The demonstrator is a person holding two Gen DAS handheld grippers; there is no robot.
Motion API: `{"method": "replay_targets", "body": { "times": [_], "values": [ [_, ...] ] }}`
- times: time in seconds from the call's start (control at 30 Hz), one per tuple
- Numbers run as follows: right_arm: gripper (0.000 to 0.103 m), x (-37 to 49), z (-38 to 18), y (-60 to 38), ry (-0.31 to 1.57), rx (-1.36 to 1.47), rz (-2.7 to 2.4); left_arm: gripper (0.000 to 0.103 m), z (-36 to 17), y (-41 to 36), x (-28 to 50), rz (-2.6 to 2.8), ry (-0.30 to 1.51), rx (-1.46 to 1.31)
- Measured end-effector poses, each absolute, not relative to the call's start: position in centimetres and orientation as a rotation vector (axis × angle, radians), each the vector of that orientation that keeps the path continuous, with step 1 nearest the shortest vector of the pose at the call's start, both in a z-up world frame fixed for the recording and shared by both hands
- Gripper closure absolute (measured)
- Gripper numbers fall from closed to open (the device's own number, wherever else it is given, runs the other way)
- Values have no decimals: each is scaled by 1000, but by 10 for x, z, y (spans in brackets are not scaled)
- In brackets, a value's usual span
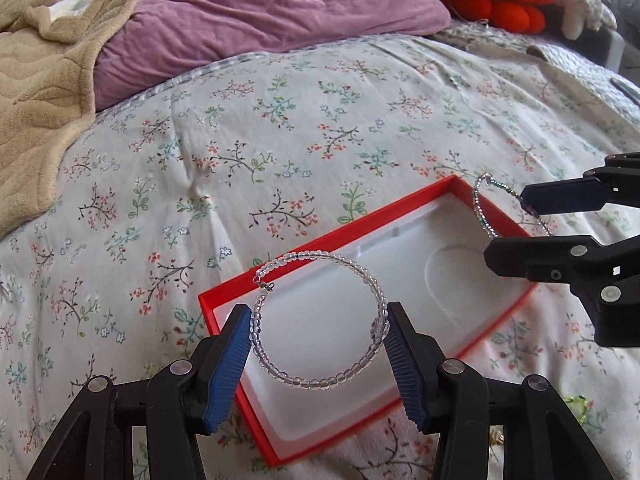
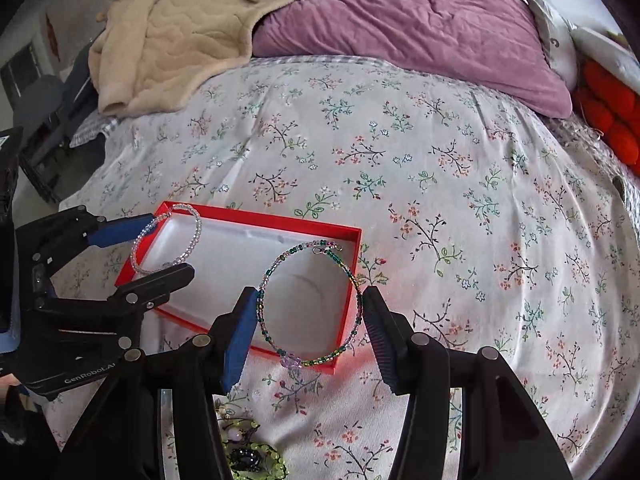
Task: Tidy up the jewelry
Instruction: 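Carry both bracelets over the red box and open both tools to drop them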
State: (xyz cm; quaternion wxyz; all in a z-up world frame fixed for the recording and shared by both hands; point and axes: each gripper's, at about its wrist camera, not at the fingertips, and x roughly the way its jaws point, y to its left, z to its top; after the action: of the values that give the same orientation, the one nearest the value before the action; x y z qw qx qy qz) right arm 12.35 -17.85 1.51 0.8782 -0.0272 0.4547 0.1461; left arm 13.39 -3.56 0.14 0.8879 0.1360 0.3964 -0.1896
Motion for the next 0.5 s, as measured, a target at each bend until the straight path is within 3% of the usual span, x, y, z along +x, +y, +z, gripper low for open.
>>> {"method": "replay_targets", "body": {
  "times": [0.5],
  "values": [
    [47,140,5,-153,942,-143,343,46,-16,-42,149,-378,849,319]
  ]
}}
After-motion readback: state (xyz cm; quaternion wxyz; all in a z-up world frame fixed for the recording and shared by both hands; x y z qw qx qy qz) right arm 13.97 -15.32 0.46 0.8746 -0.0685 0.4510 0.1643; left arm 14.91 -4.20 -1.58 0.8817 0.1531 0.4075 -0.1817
